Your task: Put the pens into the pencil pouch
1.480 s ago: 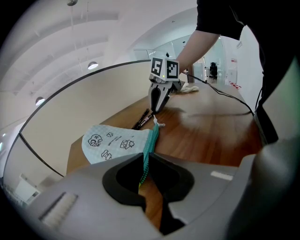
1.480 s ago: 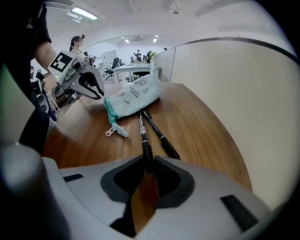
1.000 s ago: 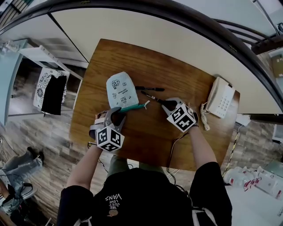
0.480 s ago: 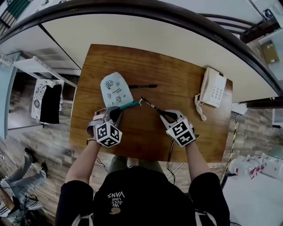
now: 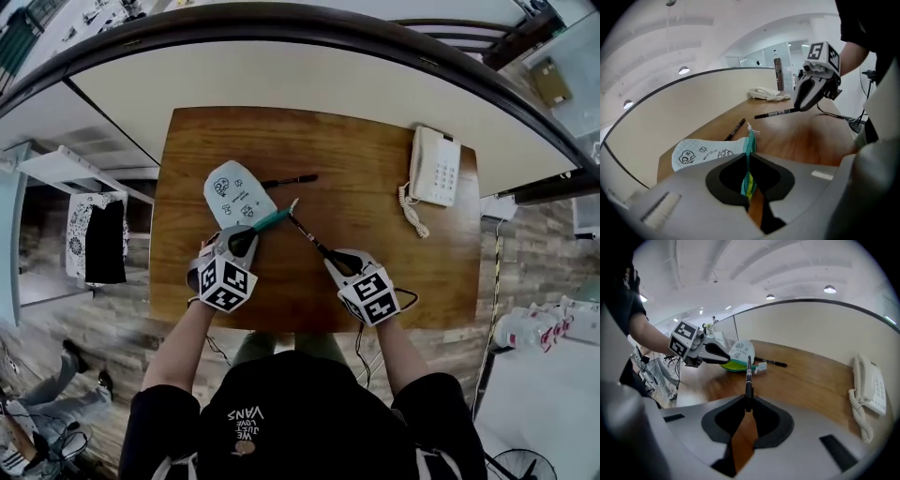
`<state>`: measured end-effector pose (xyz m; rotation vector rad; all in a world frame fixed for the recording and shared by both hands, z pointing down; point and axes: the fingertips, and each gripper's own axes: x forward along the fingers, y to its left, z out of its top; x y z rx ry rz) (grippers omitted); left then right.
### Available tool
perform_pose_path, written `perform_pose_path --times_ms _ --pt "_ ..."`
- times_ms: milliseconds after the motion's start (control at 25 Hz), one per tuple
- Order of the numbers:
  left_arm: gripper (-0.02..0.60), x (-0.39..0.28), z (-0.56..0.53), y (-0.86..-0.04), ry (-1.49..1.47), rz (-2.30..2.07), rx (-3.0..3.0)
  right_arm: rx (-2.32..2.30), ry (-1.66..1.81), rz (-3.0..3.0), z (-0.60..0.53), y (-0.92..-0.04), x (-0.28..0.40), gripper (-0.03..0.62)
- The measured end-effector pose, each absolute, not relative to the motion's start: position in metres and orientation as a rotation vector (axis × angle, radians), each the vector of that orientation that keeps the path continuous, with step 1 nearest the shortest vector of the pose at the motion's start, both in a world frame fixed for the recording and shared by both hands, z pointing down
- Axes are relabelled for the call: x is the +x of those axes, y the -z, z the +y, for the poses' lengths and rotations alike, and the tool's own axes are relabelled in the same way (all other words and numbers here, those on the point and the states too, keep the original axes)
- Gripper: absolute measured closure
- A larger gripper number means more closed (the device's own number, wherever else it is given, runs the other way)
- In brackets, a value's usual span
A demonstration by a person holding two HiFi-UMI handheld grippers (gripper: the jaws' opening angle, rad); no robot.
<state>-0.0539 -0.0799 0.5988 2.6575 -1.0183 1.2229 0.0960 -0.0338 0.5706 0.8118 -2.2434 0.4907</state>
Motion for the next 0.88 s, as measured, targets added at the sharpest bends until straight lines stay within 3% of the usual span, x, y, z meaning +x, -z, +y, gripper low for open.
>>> perform_pose_path --times_ms 880 --pt "0.552 -0.007 -0.035 -0.548 -0.832 -0.889 2.77 0.813 -0.775 -2.26 -0.015 -0.563 0.028 0.53"
